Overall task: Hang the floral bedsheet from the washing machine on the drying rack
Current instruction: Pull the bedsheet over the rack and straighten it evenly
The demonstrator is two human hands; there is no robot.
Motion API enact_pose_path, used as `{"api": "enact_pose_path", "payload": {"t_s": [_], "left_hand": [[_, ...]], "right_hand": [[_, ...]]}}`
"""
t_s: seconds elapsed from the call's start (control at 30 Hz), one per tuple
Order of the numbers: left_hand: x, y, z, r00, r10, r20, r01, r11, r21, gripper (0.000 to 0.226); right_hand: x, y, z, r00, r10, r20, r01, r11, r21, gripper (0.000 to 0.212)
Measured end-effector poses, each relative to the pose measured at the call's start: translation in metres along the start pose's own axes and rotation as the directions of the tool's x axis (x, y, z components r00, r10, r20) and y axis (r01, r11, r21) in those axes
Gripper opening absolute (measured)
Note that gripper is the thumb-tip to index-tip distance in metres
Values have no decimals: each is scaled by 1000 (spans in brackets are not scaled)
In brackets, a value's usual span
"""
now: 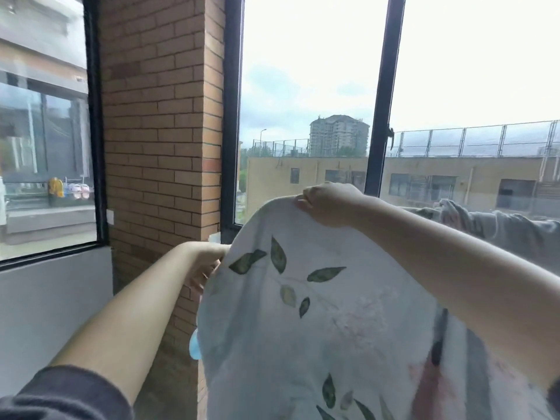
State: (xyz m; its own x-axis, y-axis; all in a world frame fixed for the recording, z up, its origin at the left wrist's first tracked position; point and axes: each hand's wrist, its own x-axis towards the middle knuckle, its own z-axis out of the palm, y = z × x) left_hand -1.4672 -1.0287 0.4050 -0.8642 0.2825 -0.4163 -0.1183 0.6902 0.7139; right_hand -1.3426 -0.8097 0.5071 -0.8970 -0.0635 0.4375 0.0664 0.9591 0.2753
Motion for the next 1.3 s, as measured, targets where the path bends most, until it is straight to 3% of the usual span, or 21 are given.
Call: {"api": "enact_pose_path", "payload": {"t_s": [0.1, 0.17, 0.23, 0.3, 0.4, 0.47, 0.53, 0.67, 0.73, 0.93, 1.03, 1.13, 1.2, 1.3], "left_hand": [[19, -8, -4, 997, 77, 25, -75, 995, -69, 42], [22, -7, -10, 991, 130, -33, -134, 955, -264, 25], [25, 0, -25, 972, 160, -175, -228, 831, -507, 26], [25, 12, -43, 920, 212, -329, -383, 661, -645, 25], [15, 25, -63, 826, 338, -451, -564, 500, -657, 26], [12, 27, -74, 770, 416, -483, -635, 437, -637, 30], [12, 23, -90, 733, 458, -503, -676, 407, -614, 29], [27, 9, -127, 717, 471, -514, -696, 447, -562, 20], [36, 0, -149, 718, 478, -507, -696, 481, -533, 17], [54, -29, -204, 749, 544, -380, -659, 547, -516, 31], [58, -48, -223, 761, 560, -326, -638, 559, -529, 29], [65, -71, -241, 761, 571, -308, -639, 579, -506, 34], [66, -80, -246, 759, 585, -287, -639, 582, -503, 35], [70, -97, -257, 762, 583, -283, -631, 566, -531, 34]], "right_hand": [[10, -14, -1, 999, 18, 44, -19, 1000, 19, 43], [16, -23, -3, 997, 1, 82, -4, 999, 42, 45], [24, -31, -7, 993, -22, 117, 7, 992, 123, 49], [37, -39, -7, 987, -42, 158, 3, 970, 241, 50], [61, -50, -6, 969, -49, 240, -20, 961, 277, 38], [82, -57, -8, 954, -73, 292, -10, 961, 275, 34], [106, -65, -5, 918, -144, 370, -8, 925, 379, 39], [149, -88, 10, 836, -274, 475, -43, 831, 555, 45], [175, -105, 18, 806, -326, 494, -50, 794, 606, 58], [250, -171, 43, 673, -437, 597, 16, 816, 578, 80], [269, -204, 50, 604, -486, 632, 17, 801, 599, 54], [281, -232, 53, 644, -449, 620, -50, 784, 619, 15], [287, -244, 58, 660, -422, 622, -85, 780, 620, 18], [298, -267, 66, 604, -442, 664, -125, 769, 626, 16]]}}
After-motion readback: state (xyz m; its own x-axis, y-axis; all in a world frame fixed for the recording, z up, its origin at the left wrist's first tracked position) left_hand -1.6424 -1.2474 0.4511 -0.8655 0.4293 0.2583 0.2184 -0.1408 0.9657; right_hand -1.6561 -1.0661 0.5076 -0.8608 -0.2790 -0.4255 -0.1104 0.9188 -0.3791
